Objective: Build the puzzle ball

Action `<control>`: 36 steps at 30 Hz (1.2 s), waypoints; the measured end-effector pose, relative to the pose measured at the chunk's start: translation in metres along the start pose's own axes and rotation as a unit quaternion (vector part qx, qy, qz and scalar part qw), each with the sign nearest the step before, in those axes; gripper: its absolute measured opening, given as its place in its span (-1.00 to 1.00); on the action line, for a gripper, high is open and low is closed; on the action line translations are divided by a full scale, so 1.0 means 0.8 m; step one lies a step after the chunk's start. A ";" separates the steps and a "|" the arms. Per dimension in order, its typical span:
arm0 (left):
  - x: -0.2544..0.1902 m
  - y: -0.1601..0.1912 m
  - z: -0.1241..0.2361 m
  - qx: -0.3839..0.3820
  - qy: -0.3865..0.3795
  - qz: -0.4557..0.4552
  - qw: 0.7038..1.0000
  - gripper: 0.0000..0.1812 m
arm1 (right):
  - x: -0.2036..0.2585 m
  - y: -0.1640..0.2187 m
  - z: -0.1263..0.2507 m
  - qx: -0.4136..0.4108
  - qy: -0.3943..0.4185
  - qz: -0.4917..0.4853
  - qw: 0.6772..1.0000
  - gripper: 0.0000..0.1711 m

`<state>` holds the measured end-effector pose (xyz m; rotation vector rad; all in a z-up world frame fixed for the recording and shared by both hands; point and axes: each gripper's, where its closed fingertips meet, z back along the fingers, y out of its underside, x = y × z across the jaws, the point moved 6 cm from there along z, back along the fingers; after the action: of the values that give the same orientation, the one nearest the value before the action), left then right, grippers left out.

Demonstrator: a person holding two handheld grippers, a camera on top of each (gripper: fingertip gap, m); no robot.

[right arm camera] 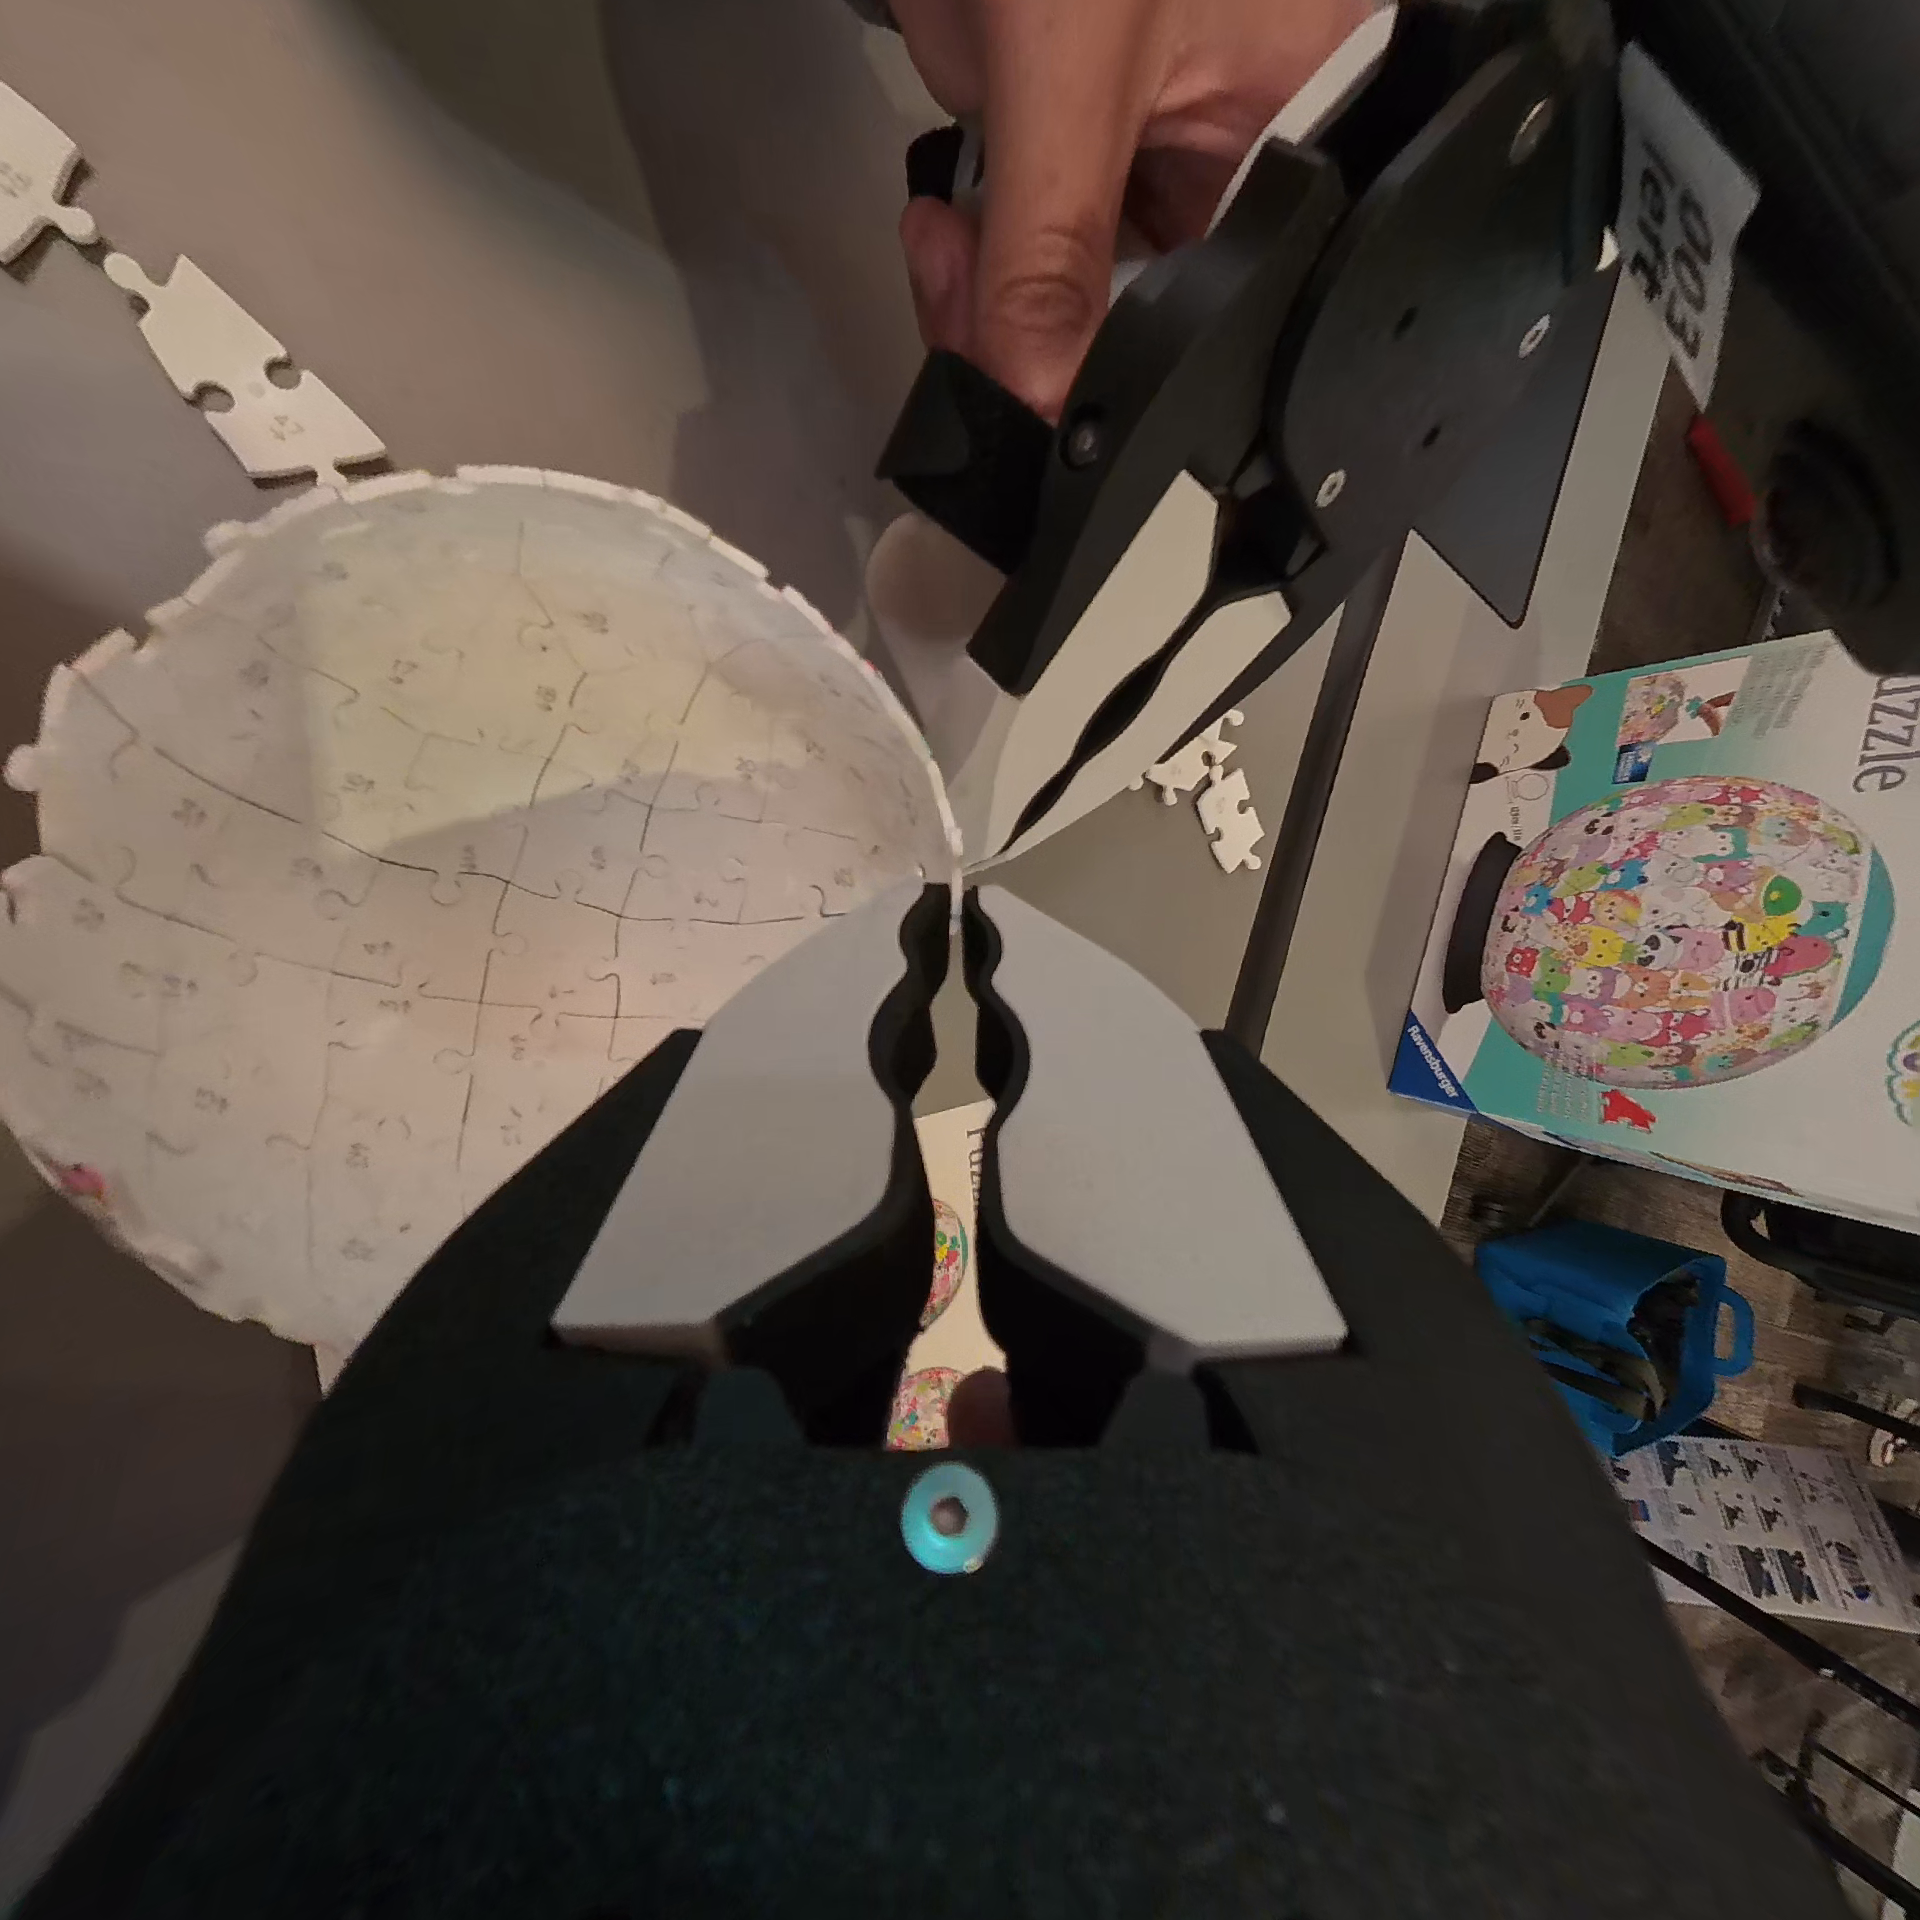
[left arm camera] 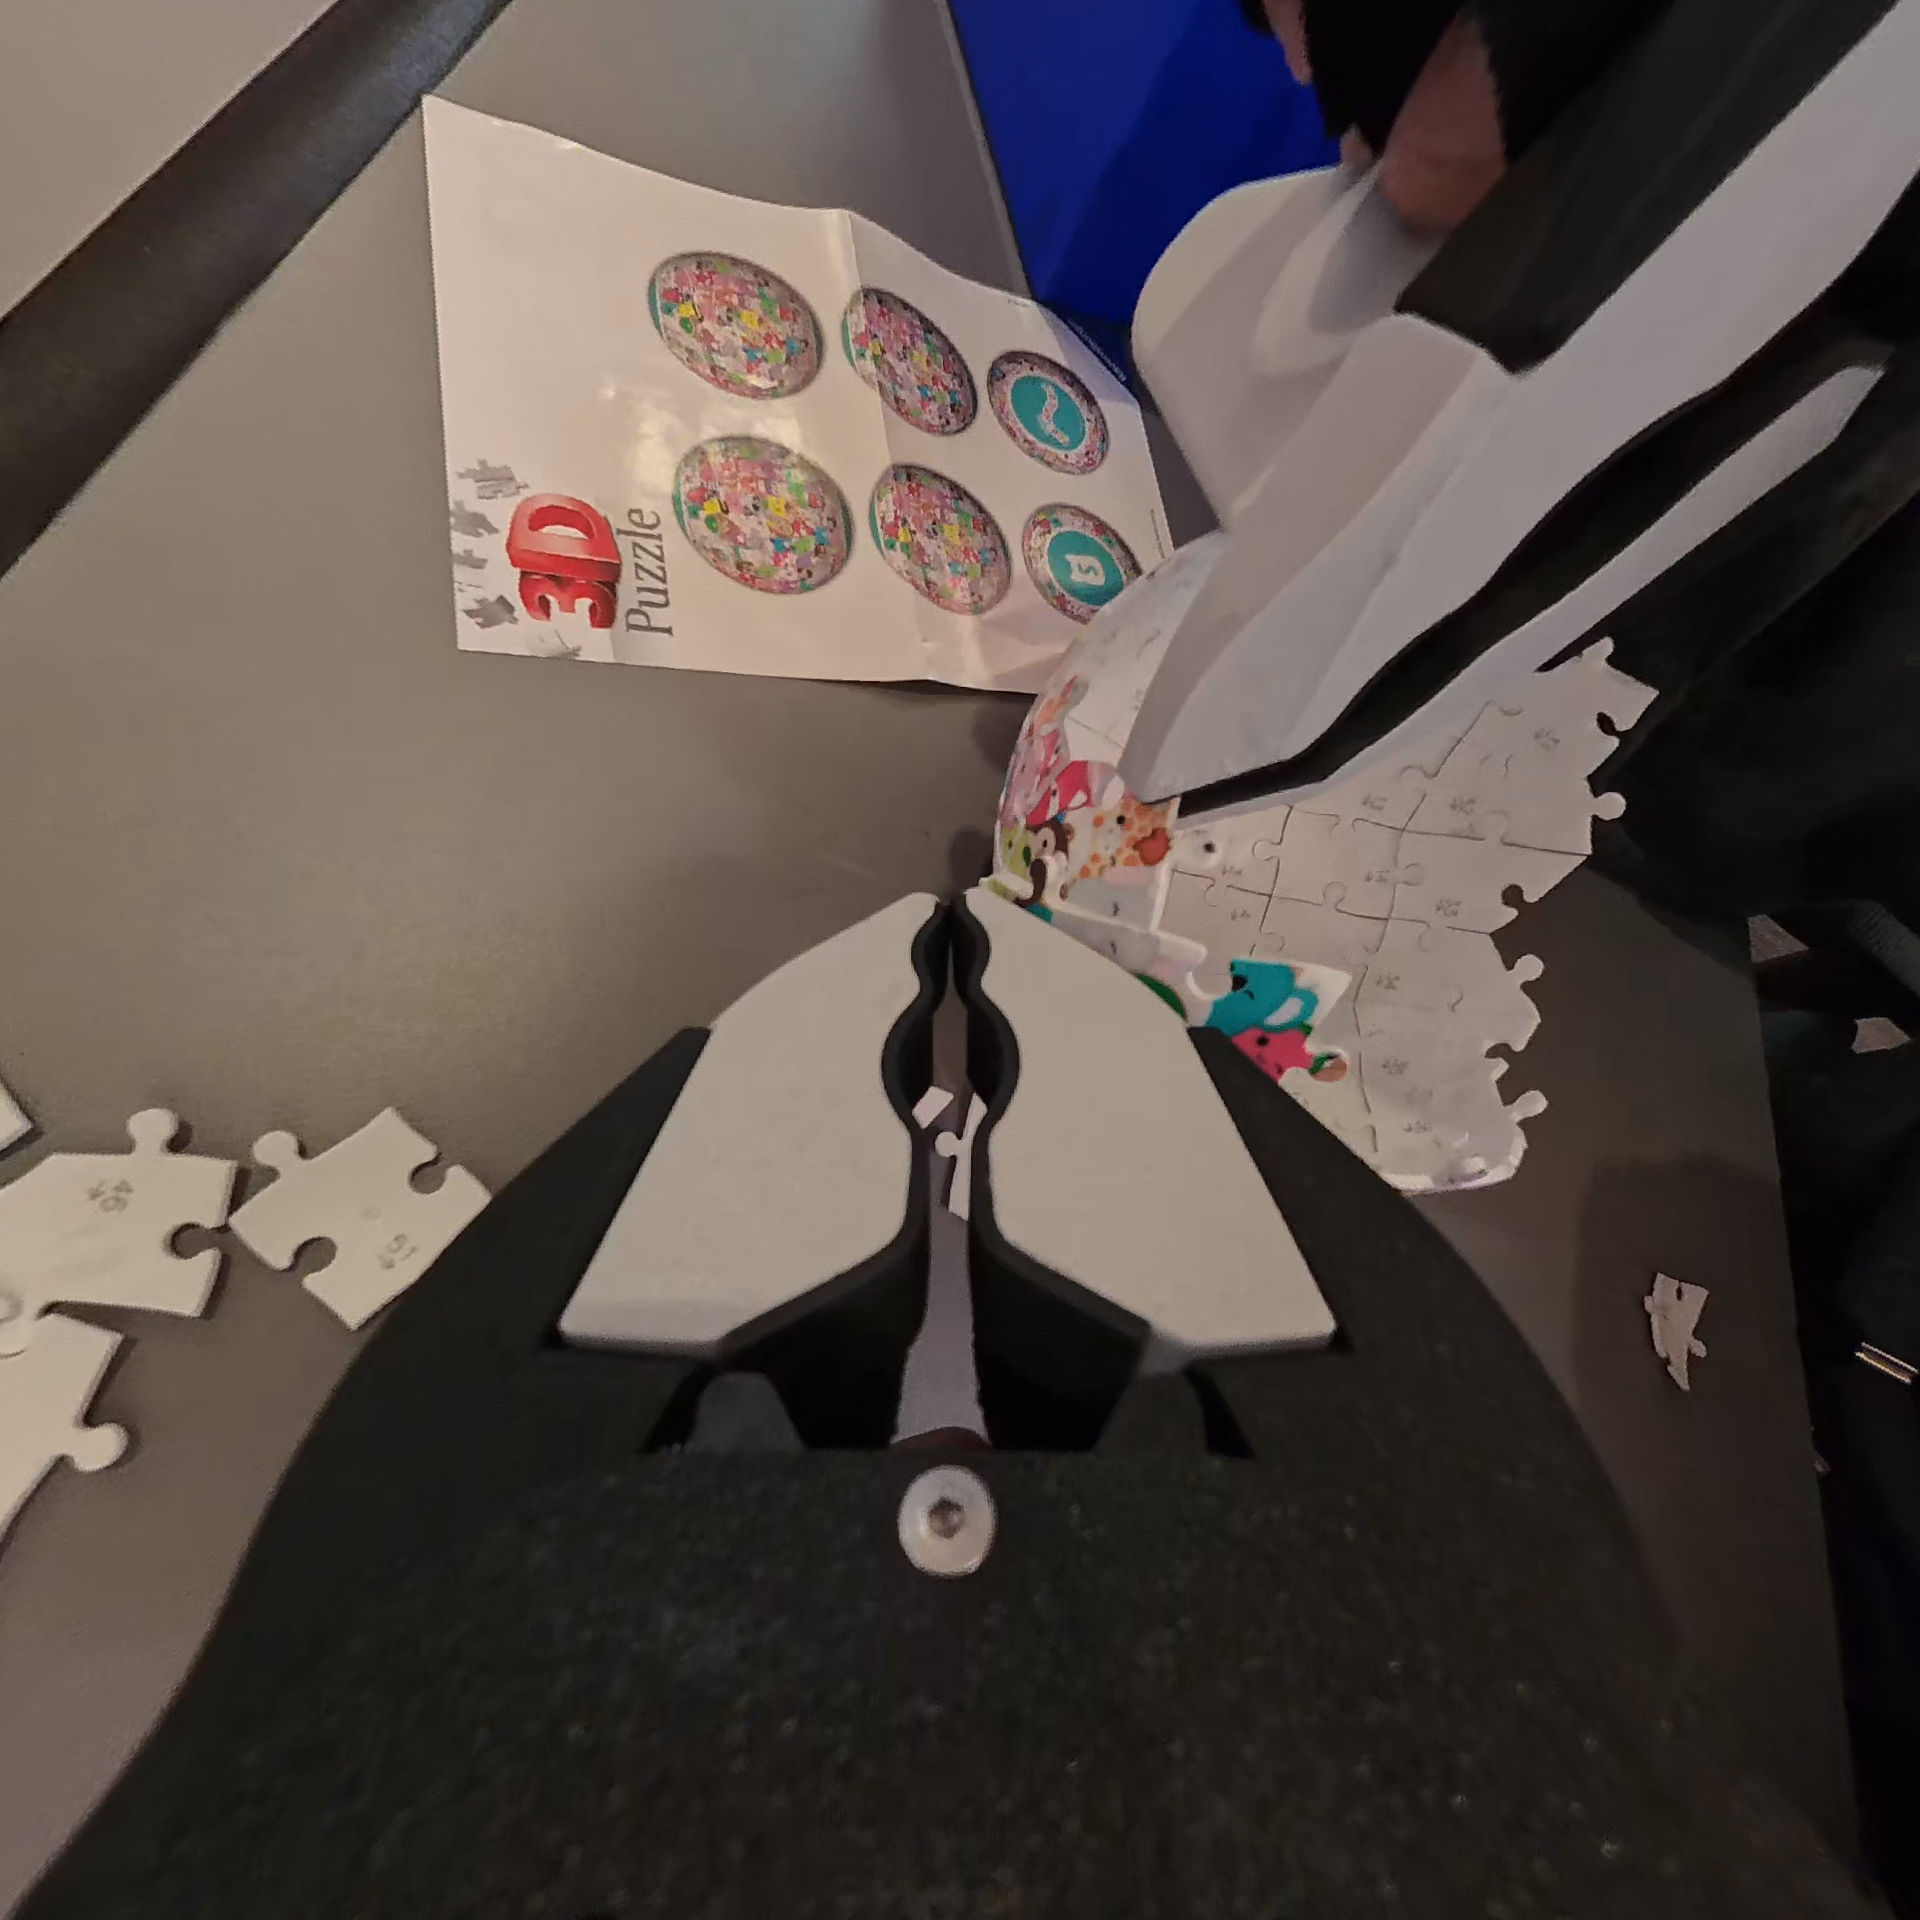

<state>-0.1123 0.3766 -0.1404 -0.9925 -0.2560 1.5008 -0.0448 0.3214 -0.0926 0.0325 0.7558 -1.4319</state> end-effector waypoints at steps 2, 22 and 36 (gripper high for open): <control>0.000 0.000 -0.001 0.000 0.002 0.001 1.000 -1.00 | 0.000 0.001 -0.001 0.007 0.002 0.005 1.000 -0.97; 0.005 -0.011 0.022 -0.052 0.035 0.021 0.998 -0.97 | 0.003 0.002 -0.004 0.025 0.002 0.009 1.000 -0.97; 0.003 0.005 -0.001 -0.002 0.039 0.013 0.999 -1.00 | 0.002 0.004 -0.008 0.026 -0.001 -0.004 1.000 -0.97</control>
<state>-0.1140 0.3778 -0.1447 -1.0588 -0.1907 1.4819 -0.0448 0.3235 -0.0996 0.0691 0.7170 -1.4584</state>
